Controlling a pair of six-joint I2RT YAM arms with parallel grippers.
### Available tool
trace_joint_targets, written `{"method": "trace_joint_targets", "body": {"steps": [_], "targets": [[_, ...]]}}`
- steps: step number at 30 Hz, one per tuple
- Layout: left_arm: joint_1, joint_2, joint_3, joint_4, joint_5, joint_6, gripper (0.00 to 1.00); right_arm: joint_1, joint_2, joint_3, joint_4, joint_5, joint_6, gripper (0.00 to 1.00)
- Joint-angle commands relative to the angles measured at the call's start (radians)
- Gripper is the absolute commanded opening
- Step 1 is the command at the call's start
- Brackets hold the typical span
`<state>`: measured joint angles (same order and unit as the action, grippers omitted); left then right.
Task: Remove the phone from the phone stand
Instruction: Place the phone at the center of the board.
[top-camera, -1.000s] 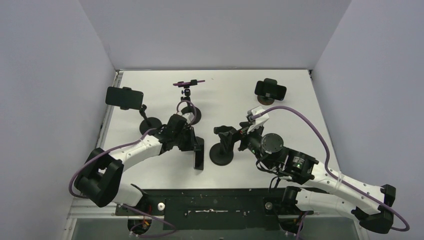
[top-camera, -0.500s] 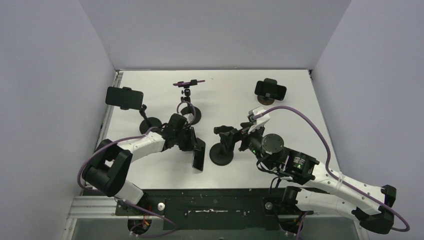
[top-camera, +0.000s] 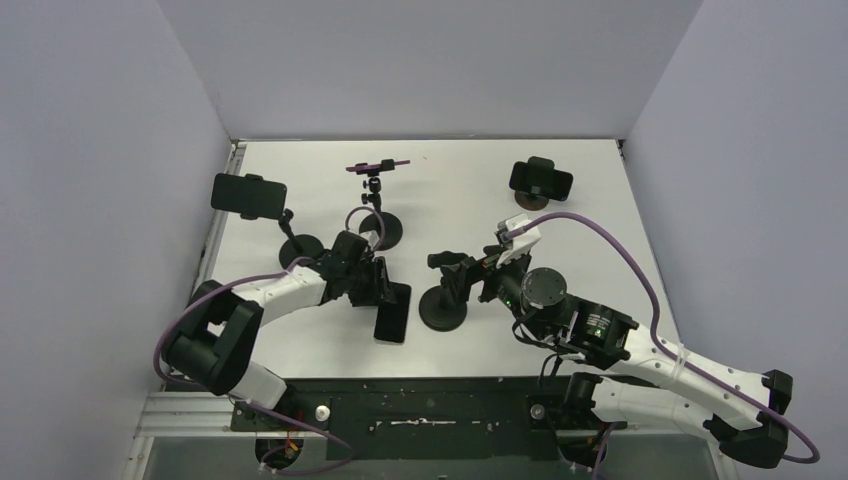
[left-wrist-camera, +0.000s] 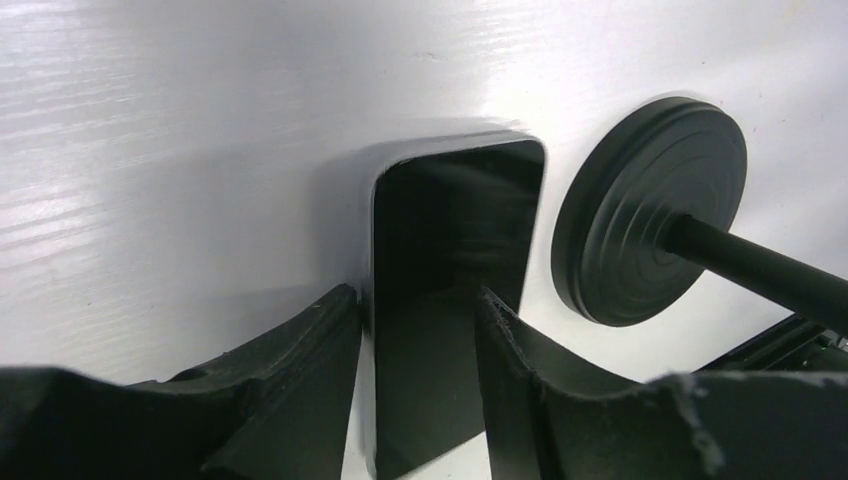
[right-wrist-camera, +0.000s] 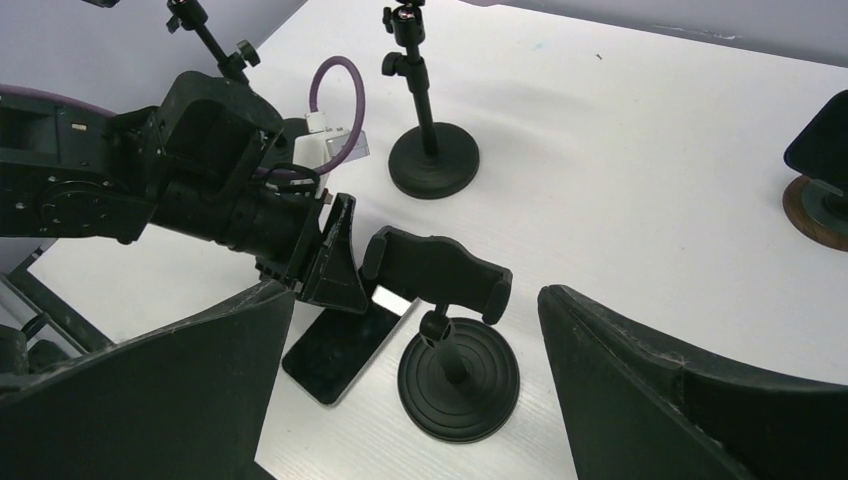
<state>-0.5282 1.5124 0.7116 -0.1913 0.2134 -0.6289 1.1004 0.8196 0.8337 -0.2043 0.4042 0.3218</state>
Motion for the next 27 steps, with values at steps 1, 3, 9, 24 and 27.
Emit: {"method": "trace_joint_targets", "body": {"steps": [1, 3, 9, 24, 27], "targets": [[0.008, -0.072, -0.013, -0.024, -0.033, 0.025, 0.46, 0.005, 0.000, 0.014, 0.000, 0.048, -0.003, 0.99], [0.007, -0.110, -0.013, -0.031, -0.039, 0.027, 0.50, 0.003, 0.013, 0.023, -0.022, 0.088, 0.017, 0.97], [-0.016, -0.278, -0.007, -0.053, -0.045, 0.053, 0.69, -0.027, 0.089, 0.074, -0.141, 0.154, 0.096, 0.78], [-0.054, -0.556, -0.056, 0.052, -0.085, 0.243, 0.67, -0.225, 0.151, 0.051, -0.078, -0.143, 0.130, 0.47], [-0.055, -0.596, -0.061, 0.065, -0.090, 0.262, 0.67, -0.233, 0.173, 0.059, -0.087, -0.149, 0.136, 0.46]]}}
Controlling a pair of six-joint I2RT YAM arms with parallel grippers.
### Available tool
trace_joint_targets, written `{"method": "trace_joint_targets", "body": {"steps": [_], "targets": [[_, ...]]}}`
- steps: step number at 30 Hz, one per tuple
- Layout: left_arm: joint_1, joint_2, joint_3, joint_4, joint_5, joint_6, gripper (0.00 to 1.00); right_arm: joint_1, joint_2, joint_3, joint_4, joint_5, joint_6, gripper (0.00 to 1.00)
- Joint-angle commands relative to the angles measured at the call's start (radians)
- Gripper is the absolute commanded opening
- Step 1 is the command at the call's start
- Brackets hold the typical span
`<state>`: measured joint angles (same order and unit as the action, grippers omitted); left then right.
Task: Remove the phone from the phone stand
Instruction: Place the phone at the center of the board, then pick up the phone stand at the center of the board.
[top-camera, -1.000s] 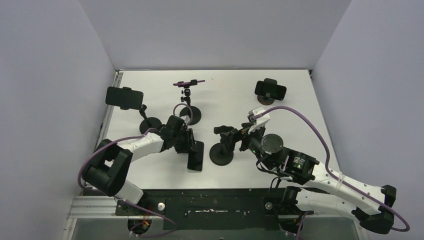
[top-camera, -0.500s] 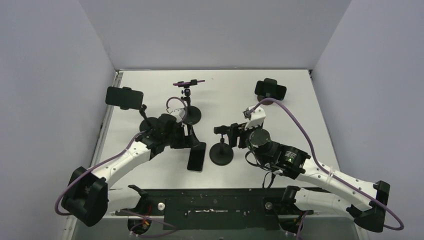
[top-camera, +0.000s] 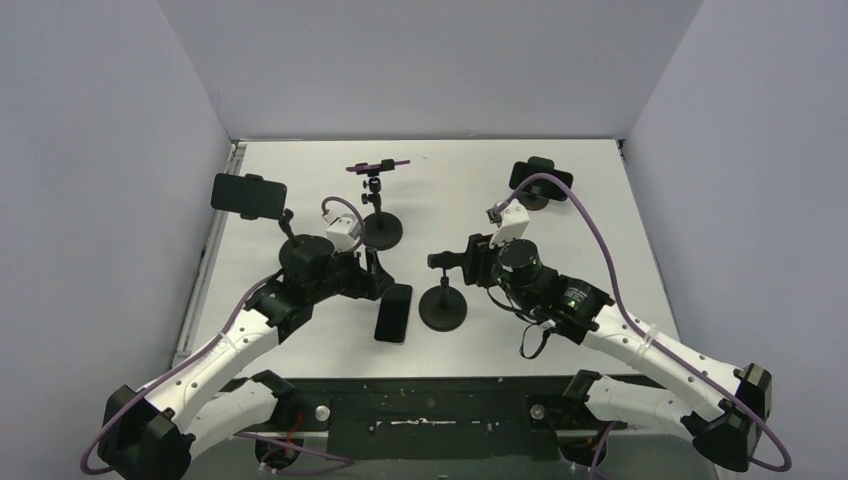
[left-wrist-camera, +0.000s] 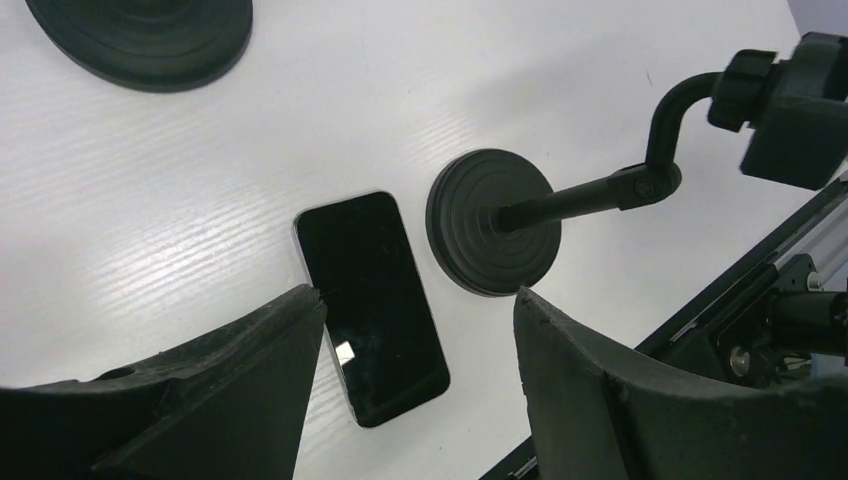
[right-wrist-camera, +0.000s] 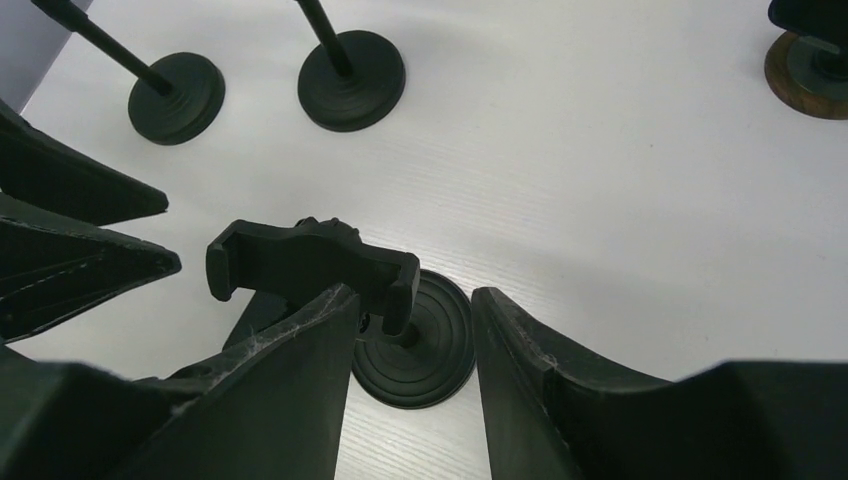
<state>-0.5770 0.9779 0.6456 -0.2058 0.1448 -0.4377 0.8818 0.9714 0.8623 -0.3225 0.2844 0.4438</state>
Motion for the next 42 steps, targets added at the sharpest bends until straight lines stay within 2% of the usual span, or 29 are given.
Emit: {"method": "trace_joint_targets", "body": {"steps": [1, 8, 12, 19, 22, 32, 42], "targets": [[-0.006, -0.076, 0.001, 0.086, -0.025, 0.076, 0.66, -0.016, 0.027, 0.032, 0.026, -0.031, 0.016, 0.46], [-0.006, -0.163, -0.051, 0.144, -0.051, 0.086, 0.66, -0.025, 0.049, 0.029, 0.026, -0.049, 0.025, 0.39], [-0.006, -0.173, -0.053, 0.139, -0.066, 0.089, 0.66, -0.026, 0.064, 0.032, 0.026, -0.058, 0.029, 0.32], [-0.006, -0.178, -0.052, 0.143, -0.070, 0.091, 0.66, -0.027, 0.077, 0.045, 0.023, -0.062, 0.028, 0.12], [-0.006, -0.185, -0.054, 0.144, -0.079, 0.093, 0.66, -0.027, 0.070, 0.056, 0.029, -0.055, 0.019, 0.00], [-0.006, -0.245, -0.065, 0.149, -0.126, 0.093, 0.66, -0.063, 0.101, 0.197, 0.032, 0.047, -0.042, 0.00], [-0.007, -0.279, -0.061, 0.146, -0.137, 0.092, 0.66, -0.244, 0.243, 0.322, 0.164, -0.003, -0.033, 0.00]]}}
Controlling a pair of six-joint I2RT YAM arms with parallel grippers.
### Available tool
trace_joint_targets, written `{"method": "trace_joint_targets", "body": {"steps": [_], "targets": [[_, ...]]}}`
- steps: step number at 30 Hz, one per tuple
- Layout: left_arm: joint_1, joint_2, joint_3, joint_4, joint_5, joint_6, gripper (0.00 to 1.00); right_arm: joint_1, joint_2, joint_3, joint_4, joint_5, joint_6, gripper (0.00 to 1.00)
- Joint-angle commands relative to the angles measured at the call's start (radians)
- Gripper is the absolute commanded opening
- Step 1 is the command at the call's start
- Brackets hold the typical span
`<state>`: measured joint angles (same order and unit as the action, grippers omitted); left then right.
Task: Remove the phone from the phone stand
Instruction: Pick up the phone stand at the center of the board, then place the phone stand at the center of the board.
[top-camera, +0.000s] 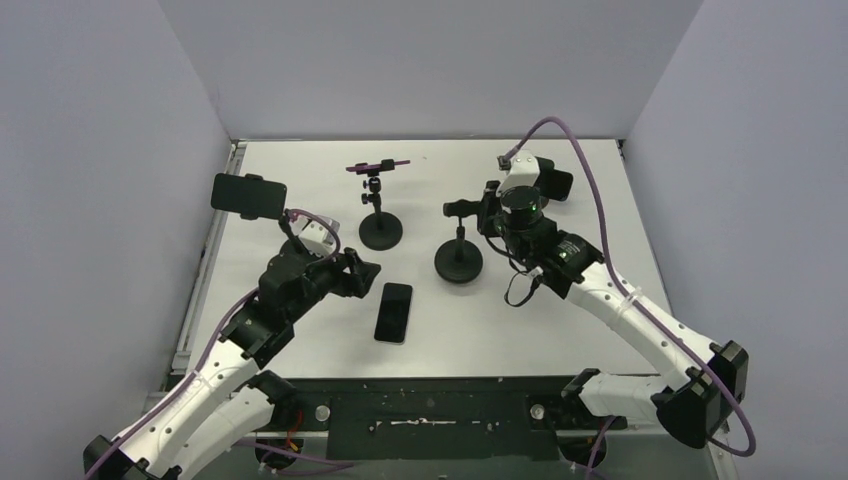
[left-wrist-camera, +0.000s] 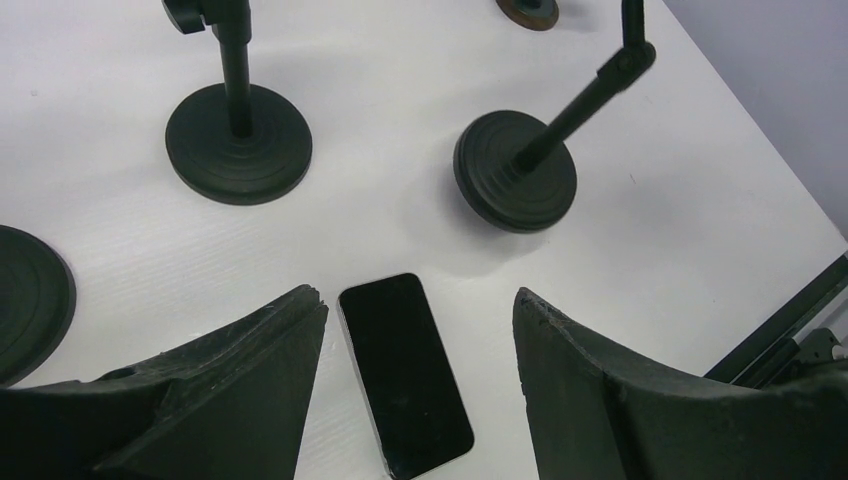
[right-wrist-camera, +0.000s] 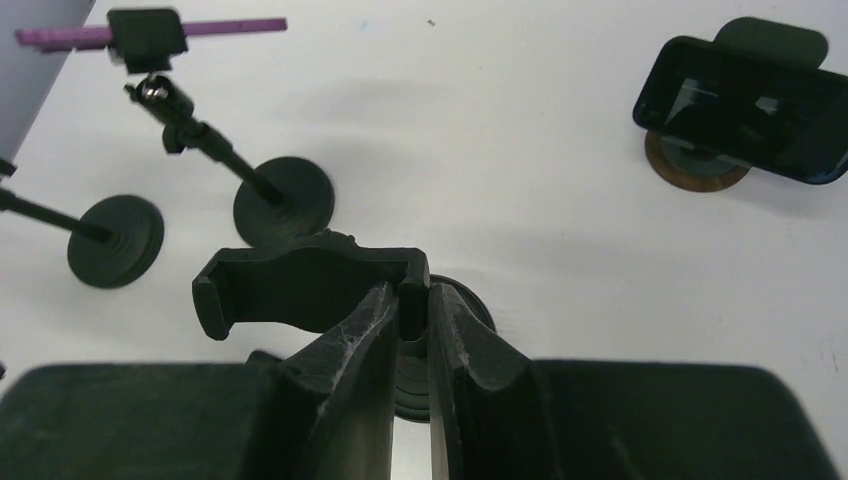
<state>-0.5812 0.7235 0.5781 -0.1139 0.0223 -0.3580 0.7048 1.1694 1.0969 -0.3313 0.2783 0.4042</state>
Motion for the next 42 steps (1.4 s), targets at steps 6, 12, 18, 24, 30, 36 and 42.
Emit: {"method": "trace_joint_targets", "body": {"steps": [6, 12, 18, 24, 30, 36, 42], "targets": [[-0.003, -0.047, 0.007, 0.052, -0.015, 0.014, 0.66, -0.173, 0.197, 0.171, 0.294, -0.014, 0.027, 0.00], [-0.003, -0.064, 0.004, 0.049, -0.015, 0.016, 0.66, -0.246, 0.357, 0.283, 0.380, -0.054, 0.058, 0.00], [-0.003, -0.080, 0.002, 0.051, -0.046, 0.019, 0.66, -0.291, 0.484, 0.372, 0.405, -0.081, 0.054, 0.00], [-0.002, -0.080, 0.002, 0.053, -0.053, 0.021, 0.66, -0.317, 0.564, 0.394, 0.428, -0.116, 0.047, 0.00], [0.001, -0.087, 0.002, 0.054, -0.064, 0.021, 0.66, -0.320, 0.599, 0.387, 0.415, -0.124, 0.055, 0.00], [0.000, -0.090, 0.000, 0.054, -0.064, 0.021, 0.66, -0.332, 0.596, 0.359, 0.400, -0.134, 0.069, 0.14], [0.000, -0.085, 0.000, 0.052, -0.071, 0.019, 0.66, -0.331, 0.560, 0.355, 0.393, -0.159, 0.068, 0.64]]}}
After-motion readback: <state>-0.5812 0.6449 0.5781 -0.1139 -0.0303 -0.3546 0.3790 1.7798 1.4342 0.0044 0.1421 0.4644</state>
